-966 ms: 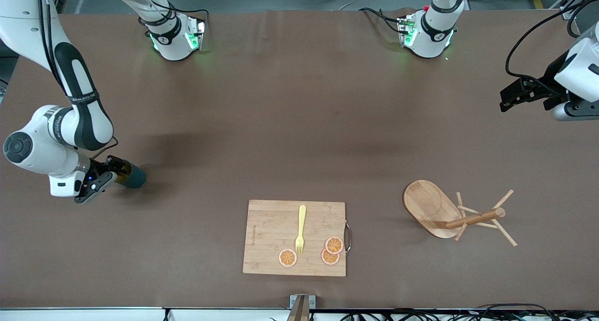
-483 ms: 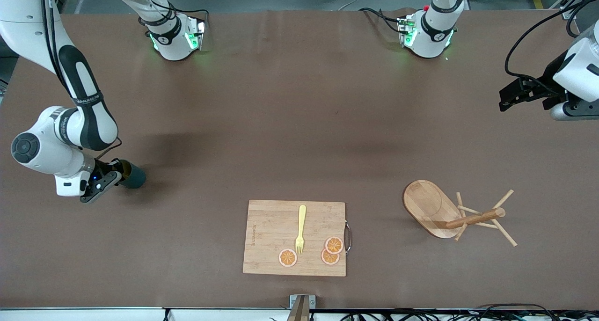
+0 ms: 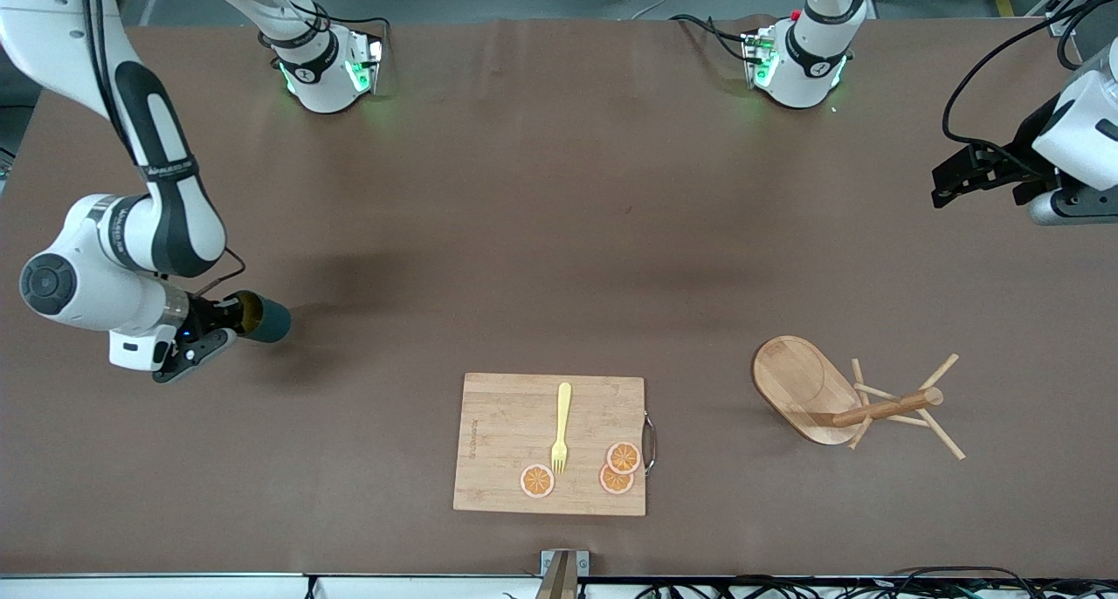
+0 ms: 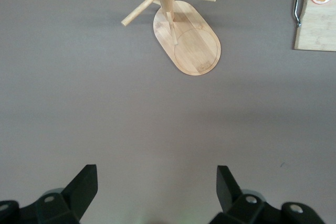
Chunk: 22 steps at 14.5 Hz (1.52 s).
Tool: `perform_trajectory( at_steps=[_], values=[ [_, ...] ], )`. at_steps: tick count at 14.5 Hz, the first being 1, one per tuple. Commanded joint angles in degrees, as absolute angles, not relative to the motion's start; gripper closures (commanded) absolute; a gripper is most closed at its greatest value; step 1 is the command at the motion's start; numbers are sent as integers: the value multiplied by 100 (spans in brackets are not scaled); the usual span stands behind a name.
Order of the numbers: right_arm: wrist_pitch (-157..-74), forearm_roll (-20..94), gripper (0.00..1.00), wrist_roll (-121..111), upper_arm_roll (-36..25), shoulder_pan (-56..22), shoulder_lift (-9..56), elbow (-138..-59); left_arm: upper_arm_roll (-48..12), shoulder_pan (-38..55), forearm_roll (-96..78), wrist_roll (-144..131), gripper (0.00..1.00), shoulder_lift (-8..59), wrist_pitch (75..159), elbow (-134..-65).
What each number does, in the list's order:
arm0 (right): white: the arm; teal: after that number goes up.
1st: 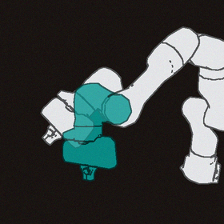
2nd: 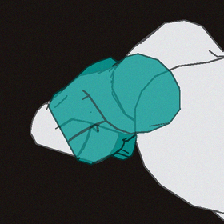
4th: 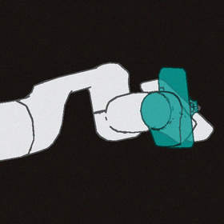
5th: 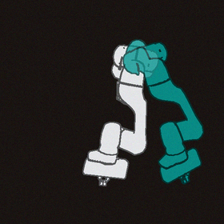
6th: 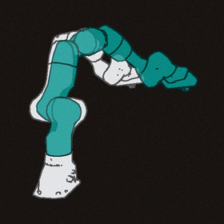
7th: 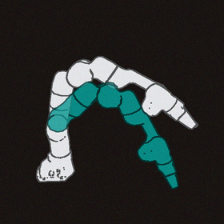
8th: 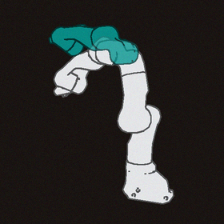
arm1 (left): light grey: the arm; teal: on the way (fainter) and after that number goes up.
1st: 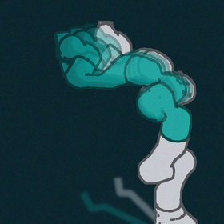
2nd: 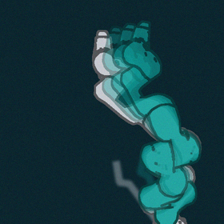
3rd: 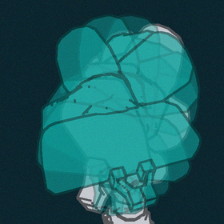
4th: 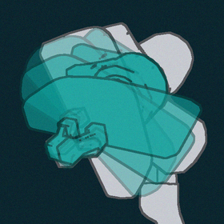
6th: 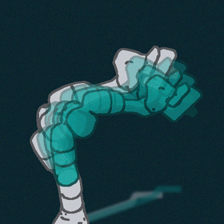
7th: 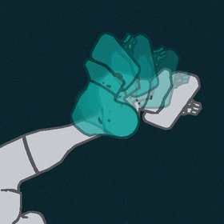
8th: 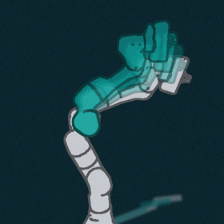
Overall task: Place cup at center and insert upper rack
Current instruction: 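Grasp the teal mug rim with the right gripper, then carry the teal mug to the table middle with the right gripper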
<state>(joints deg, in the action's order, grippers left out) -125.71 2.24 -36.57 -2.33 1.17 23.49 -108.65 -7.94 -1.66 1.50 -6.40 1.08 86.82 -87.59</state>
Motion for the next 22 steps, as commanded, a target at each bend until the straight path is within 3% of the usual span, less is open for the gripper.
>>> perform_trajectory(
  at_steps=[1,6,15,18,22],
  values=[
    [-12542,369,100,-2449,-246,-480,1856,-11284,-817,-185,237,-536,0,105,8596,-8701],
    [-12568,967,100,2,-255,-1816,1486,-11514,-817,-185,237,-536,0,88,8587,-8701],
    [-13112,949,98,2706,-264,-3891,1582,-11461,-826,-176,237,-536,0,79,8543,-8692],
    [-13560,940,98,2698,-264,-4358,1888,-11374,-826,-167,237,-536,0,88,8543,-8692],
    [-13667,888,98,3321,-281,-4877,2705,-10681,-817,-176,237,-536,0,97,8543,-8701]
  ],
)
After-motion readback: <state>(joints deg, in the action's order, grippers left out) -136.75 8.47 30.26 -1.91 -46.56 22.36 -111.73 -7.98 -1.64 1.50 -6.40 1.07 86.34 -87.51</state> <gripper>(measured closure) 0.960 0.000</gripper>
